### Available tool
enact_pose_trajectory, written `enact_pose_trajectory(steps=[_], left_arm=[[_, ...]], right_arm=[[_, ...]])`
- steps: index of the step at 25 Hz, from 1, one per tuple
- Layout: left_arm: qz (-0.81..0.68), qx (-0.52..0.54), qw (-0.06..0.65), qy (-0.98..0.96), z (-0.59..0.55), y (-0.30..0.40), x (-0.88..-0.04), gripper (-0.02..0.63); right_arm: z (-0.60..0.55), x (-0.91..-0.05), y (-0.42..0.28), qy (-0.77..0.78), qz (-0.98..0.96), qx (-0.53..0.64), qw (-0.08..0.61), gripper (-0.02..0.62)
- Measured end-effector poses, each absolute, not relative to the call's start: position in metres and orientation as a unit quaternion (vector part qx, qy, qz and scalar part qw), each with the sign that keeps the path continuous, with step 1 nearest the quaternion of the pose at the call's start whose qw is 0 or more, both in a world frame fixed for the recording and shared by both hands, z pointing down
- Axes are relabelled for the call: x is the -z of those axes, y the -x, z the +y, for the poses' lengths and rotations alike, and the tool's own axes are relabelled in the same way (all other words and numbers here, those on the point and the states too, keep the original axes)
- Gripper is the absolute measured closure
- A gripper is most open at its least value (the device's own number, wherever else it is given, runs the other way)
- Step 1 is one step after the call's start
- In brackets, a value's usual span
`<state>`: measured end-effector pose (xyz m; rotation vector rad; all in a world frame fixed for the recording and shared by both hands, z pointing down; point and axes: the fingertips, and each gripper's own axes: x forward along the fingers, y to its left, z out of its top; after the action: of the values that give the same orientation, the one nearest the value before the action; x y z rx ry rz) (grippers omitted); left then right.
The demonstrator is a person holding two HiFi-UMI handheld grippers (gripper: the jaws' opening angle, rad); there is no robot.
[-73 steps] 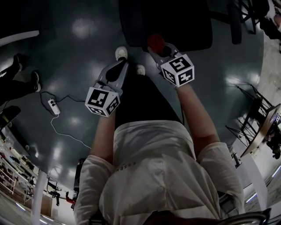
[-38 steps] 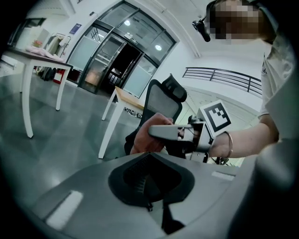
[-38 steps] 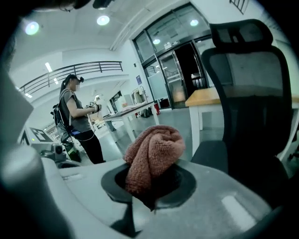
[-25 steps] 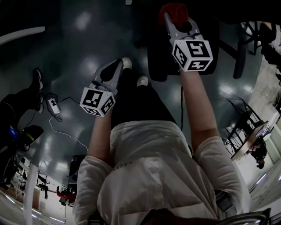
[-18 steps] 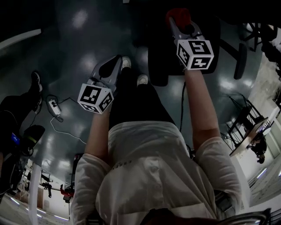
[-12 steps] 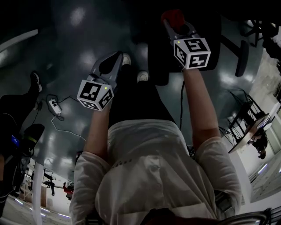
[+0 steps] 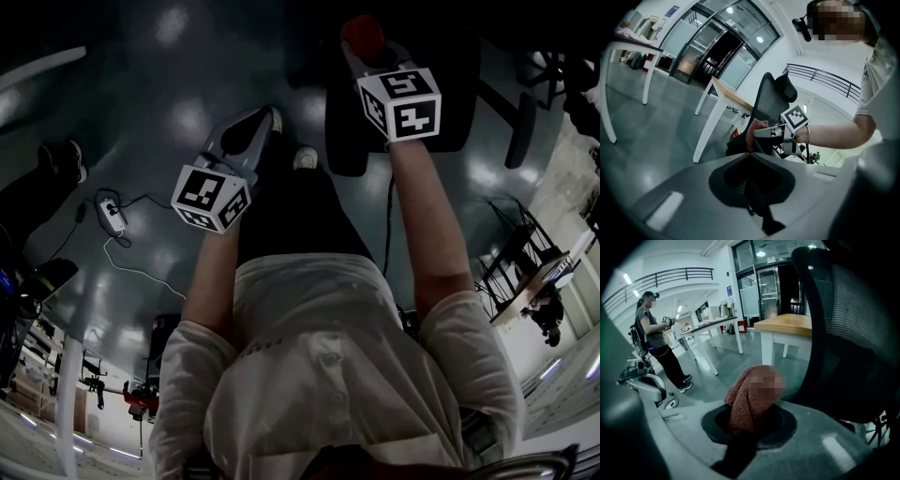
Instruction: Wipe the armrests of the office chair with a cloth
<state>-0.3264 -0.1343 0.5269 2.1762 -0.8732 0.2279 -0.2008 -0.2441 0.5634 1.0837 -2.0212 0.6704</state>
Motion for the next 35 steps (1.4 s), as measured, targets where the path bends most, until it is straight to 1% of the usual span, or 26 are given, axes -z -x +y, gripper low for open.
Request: enact_pose_trajectory(steps=[4,8,12,20,35], left_arm=[[-0.352,-0.086,0.386,-0.848,-0.125,0.333,-0.527,0.589],[-0.366,-0.077,0.39,-0.841,-0.119,0.343,-0.524,0.589],[-0.381,-0.069,0.397,-0.832,-0.11,0.353,-0.525,0.589],[-0.4,-0.057,0.388,-0.829,-0.091,0.351,-0.519,0.589],[-0.416,-0.045,0.389,-0.821,-0.005,0.328,-0.52,0.588]], right_arm=[[-0.24,-0.564,0.225,-0.398,-0.8,-0.244,0.378,0.548],[-0.229,-0.564,0.254,-0.341,-0.818,-0.215,0.411,0.548],[-0.214,-0.564,0.278,-0.301,-0.828,-0.221,0.419,0.548],[-0.179,-0.565,0.283,-0.277,-0.834,-0.216,0.426,0.548],[-0.08,-0.555,0.292,-0.227,-0.856,-0.2,0.419,0.548]])
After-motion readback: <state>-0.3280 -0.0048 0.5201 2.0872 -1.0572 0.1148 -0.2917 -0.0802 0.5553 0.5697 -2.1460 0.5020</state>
